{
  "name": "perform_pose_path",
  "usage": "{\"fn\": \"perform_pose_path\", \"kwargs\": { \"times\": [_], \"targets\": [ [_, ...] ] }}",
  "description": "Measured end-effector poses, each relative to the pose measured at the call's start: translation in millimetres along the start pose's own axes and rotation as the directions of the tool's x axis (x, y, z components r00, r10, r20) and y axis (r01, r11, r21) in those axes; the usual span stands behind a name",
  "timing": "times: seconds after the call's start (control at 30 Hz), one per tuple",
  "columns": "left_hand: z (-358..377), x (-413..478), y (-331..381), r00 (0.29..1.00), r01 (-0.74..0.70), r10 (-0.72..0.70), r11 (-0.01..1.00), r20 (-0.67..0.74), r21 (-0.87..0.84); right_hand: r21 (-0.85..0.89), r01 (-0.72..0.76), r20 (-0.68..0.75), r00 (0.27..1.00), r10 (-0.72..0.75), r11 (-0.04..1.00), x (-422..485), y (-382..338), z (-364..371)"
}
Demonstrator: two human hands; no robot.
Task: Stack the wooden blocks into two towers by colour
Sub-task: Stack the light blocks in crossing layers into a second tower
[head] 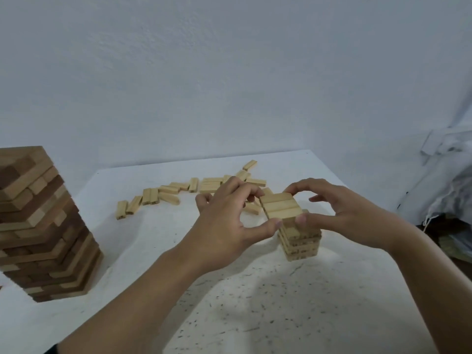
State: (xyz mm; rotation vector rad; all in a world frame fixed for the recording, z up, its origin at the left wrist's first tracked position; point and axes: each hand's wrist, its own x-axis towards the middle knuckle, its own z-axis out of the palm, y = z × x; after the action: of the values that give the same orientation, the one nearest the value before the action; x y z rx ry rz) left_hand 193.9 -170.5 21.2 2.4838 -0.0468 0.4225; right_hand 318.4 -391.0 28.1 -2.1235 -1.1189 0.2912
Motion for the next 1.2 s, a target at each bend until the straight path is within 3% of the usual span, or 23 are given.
{"fn": "perform_pose_path", "kwargs": {
  "times": [0.4, 1.2],
  "targets": [
    [31.8, 14.7, 6.9, 0.999, 0.026, -0.025, 0.999, 0.039, -0.039, 0.033, -0.044, 0.006, 0.999, 0.044, 0.998, -14.2, 38.3, -5.0],
    [36.6, 11.6, -0.1, 0.998, -0.002, 0.003, 1.000, 0.058, -0.022, 0.061, -0.067, 0.024, 0.998, 0.065, 0.996, -16.7, 43.1, -1.5]
  ]
}}
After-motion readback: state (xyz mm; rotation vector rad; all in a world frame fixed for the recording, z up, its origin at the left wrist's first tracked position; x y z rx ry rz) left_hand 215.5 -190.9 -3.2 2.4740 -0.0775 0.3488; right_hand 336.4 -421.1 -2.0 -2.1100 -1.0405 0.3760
